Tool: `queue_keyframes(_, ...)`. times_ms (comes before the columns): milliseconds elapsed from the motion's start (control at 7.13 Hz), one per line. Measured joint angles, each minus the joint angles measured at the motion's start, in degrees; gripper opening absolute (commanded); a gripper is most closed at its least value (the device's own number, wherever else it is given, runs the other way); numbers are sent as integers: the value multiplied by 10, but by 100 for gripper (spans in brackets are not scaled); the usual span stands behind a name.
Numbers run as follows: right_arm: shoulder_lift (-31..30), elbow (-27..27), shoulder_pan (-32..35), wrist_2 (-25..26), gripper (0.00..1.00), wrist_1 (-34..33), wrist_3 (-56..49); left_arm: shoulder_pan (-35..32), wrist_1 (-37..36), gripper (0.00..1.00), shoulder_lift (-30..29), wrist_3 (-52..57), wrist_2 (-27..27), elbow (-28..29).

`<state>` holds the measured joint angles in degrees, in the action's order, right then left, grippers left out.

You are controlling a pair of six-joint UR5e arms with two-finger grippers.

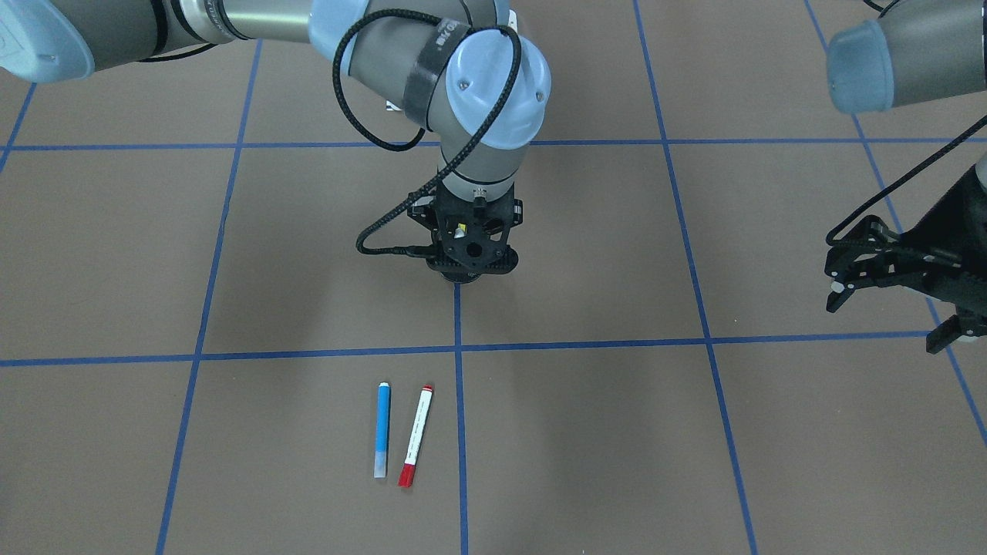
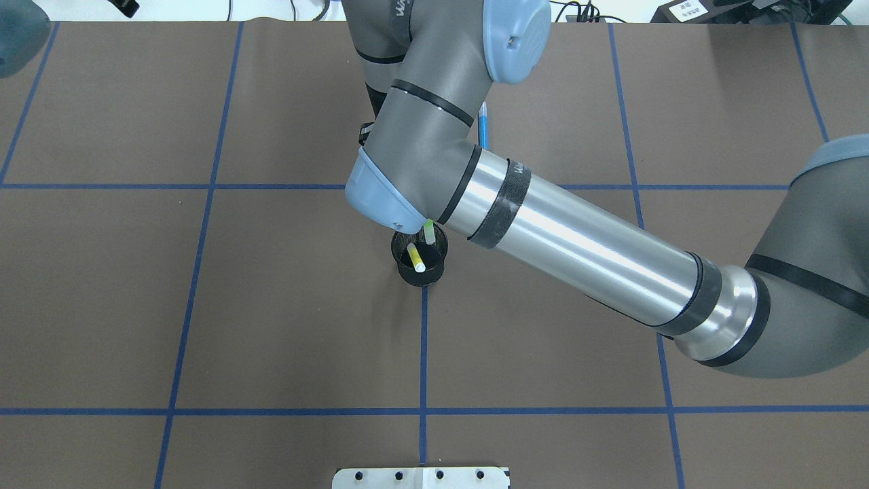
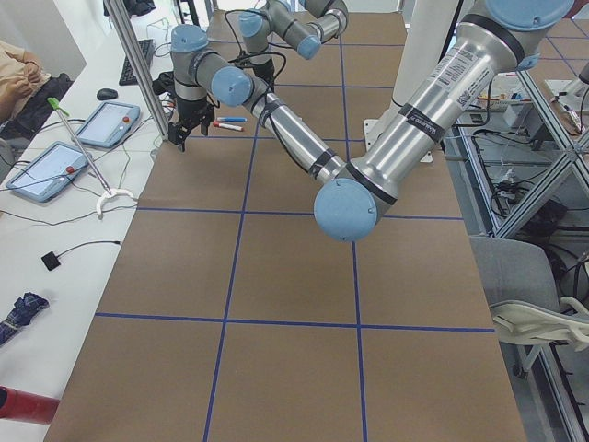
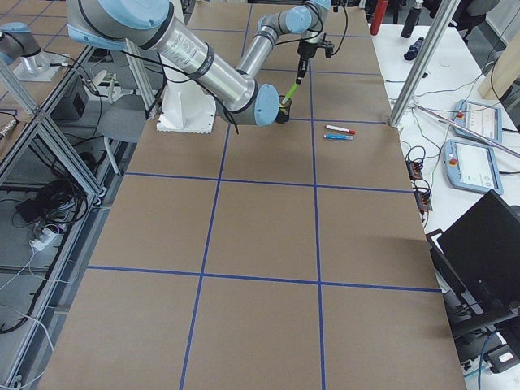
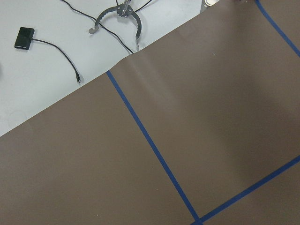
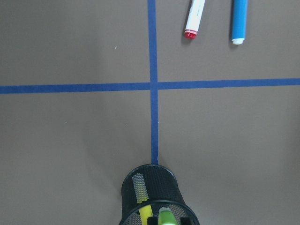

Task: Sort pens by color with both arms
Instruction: 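Lift the green highlighter out and carry it toward the red-capped marker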

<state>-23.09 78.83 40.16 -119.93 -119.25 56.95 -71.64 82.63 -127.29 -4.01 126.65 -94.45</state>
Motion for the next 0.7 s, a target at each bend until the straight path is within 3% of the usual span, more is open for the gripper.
queue_keyframes(421,3,78,10,74,0,-29,17,1,0,100,6,0,0,0)
queue_keyframes(701,-1,91,9,163,0,11,70,1,0,100,10,0,6,0)
